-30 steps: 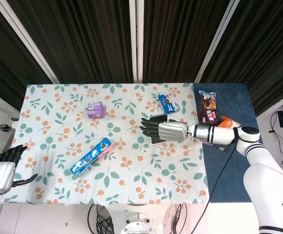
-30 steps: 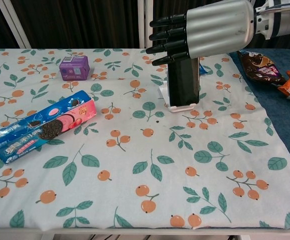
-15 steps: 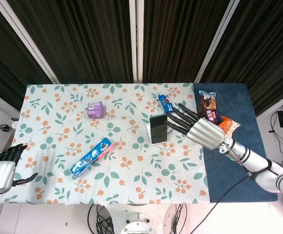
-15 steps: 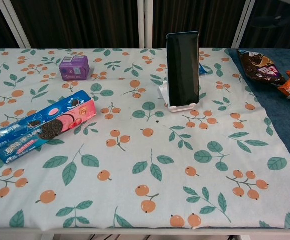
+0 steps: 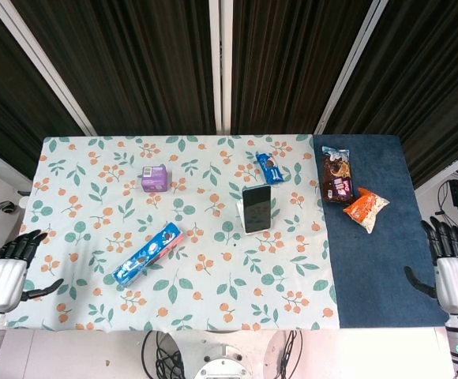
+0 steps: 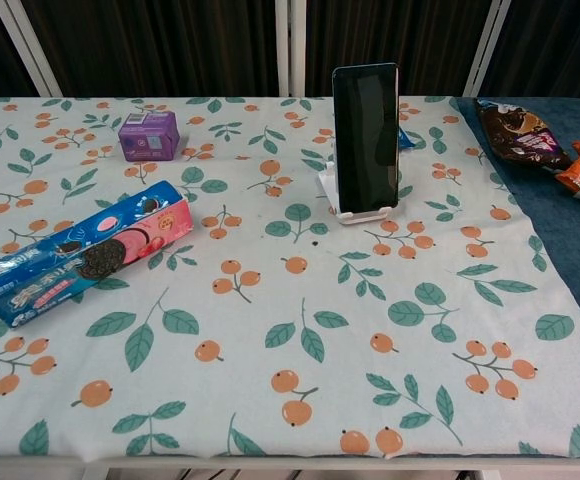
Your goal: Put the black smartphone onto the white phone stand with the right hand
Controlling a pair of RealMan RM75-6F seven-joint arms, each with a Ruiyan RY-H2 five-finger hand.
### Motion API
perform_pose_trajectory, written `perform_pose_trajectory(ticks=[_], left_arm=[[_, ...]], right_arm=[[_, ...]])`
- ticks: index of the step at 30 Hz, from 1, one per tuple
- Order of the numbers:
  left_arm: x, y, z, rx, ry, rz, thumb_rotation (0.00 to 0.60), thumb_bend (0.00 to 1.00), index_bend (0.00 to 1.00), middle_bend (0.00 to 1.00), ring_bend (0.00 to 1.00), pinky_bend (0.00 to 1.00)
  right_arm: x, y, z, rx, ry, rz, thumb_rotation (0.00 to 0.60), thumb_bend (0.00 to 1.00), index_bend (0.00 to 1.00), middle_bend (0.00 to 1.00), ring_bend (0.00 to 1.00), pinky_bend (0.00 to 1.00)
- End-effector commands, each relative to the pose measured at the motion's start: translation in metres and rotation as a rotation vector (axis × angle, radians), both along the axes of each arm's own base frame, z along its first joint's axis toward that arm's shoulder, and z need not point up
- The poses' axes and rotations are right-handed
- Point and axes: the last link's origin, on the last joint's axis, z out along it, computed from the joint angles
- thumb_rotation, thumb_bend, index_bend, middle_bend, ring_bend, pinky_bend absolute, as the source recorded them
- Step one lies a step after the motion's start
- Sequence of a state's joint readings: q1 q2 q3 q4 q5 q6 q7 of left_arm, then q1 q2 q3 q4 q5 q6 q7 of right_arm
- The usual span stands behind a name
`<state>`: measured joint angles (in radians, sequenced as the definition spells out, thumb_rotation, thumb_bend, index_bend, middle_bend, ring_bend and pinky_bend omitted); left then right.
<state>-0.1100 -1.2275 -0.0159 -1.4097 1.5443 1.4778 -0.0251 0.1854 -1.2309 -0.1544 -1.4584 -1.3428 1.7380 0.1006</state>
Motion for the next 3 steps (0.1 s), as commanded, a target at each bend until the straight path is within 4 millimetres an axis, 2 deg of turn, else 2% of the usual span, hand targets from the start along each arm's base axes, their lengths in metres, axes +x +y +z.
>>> perform_pose_trajectory(ticks=[1, 3], left_arm=[[0.0016, 0.0005, 0.0004, -0.004, -0.001, -0.008, 0.388, 0.12, 0.12, 0.11, 0.13, 0.21], [0.0023, 0.0, 0.0009, -0.006, -0.003, -0.011, 0.388, 0.12, 0.12, 0.11, 0.13, 0.21]], right_arm=[[-0.0243, 0.0198, -0.0019, -0.049, 0.04, -0.057, 0.6, 0.18, 0.0, 0.0, 0.0, 0.0], [-0.0273, 0.0206, -0.0058, -0.051, 0.047, -0.055, 0.6, 0.18, 0.0, 0.0, 0.0, 0.0]])
